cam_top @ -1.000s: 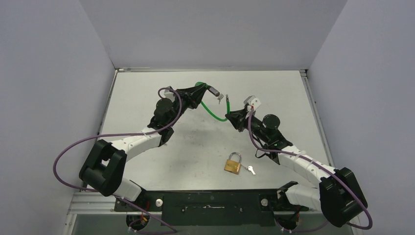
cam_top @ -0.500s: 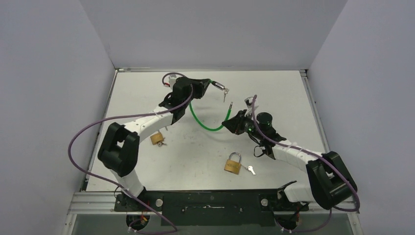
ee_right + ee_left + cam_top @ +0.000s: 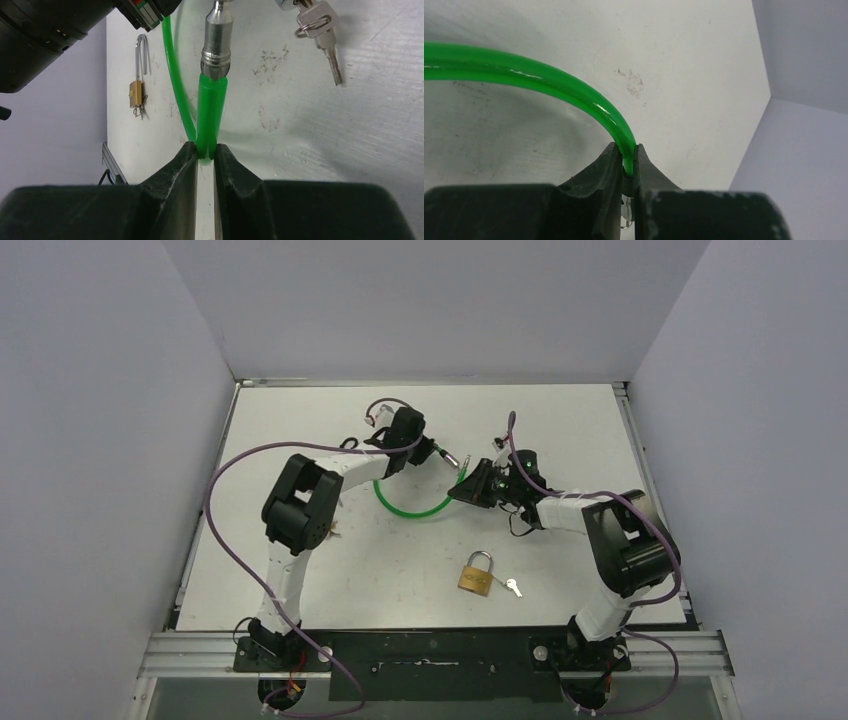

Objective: Unlock with the key

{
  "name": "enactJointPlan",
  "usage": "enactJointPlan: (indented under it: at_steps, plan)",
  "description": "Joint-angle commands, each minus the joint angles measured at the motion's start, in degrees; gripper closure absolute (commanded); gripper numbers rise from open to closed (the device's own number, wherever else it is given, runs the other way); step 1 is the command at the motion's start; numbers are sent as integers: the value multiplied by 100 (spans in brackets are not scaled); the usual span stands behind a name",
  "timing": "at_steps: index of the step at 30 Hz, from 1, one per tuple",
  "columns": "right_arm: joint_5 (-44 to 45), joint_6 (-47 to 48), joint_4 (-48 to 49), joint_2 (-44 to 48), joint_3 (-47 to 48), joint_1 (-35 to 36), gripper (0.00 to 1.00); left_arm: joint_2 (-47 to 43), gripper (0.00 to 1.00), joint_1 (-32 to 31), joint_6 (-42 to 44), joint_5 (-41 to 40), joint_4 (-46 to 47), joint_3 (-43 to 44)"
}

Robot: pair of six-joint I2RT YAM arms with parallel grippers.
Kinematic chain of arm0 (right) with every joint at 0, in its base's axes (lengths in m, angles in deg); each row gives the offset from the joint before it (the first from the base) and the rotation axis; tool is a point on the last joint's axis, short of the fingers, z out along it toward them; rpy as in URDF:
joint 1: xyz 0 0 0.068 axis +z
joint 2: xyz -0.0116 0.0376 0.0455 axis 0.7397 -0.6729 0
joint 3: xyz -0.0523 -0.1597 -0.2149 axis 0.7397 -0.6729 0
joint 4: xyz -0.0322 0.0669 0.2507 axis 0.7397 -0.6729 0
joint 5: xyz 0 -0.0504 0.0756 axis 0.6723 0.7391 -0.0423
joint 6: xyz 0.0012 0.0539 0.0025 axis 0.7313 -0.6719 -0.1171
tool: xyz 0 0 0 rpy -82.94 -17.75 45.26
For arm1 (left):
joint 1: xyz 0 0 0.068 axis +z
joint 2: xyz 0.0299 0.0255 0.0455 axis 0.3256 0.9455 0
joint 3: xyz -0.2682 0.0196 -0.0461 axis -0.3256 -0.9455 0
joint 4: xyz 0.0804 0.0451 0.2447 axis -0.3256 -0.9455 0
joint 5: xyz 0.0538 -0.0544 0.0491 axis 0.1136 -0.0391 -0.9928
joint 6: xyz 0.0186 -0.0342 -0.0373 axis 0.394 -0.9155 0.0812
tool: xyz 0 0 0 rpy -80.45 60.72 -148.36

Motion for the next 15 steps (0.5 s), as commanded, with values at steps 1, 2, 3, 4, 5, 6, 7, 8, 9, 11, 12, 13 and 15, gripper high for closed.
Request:
enactJointPlan:
  at_steps: [1, 2, 3, 4, 5, 6, 7, 8, 9, 11, 12, 13, 15]
  plan:
    - [-294, -17, -406, -286, 474, -71, 95, 339, 100, 37, 1013, 401, -296, 796]
    - [-314, -4, -545, -332, 542, -88, 93, 455, 96, 59, 1134, 549, -376, 929]
    - [-232, -1, -652, -341, 577, -113, 90, 570, 90, 78, 1224, 635, -545, 1085]
    - [-147, -16, -744, -331, 591, -156, 87, 648, 81, 94, 1361, 697, -676, 1227]
    - [-75, -21, -883, -324, 617, -202, 82, 720, 75, 98, 1493, 751, -773, 1335]
    - [24, -3, -1023, -319, 665, -261, 76, 763, 67, 106, 1597, 795, -851, 1407]
    - [94, 27, -1172, -311, 714, -319, 71, 774, 61, 107, 1740, 859, -868, 1455]
    - [186, 75, -1305, -291, 769, -373, 65, 771, 55, 114, 1867, 905, -917, 1503]
    - [290, 147, -1472, -258, 826, -429, 57, 757, 49, 116, 2000, 936, -1012, 1575]
    - [611, 391, -1944, -129, 994, -510, 47, 706, 41, 137, 2340, 1009, -1156, 1761]
    - [795, 599, -2182, -17, 1090, -532, 43, 623, 38, 134, 2568, 1011, -1295, 1837]
    - [1031, 731, -2437, 83, 1176, -547, 39, 513, 35, 141, 2767, 1011, -1328, 1872]
    - [1508, 1009, -3017, 316, 1332, -575, 36, 265, 30, 141, 3164, 1004, -1441, 1906]
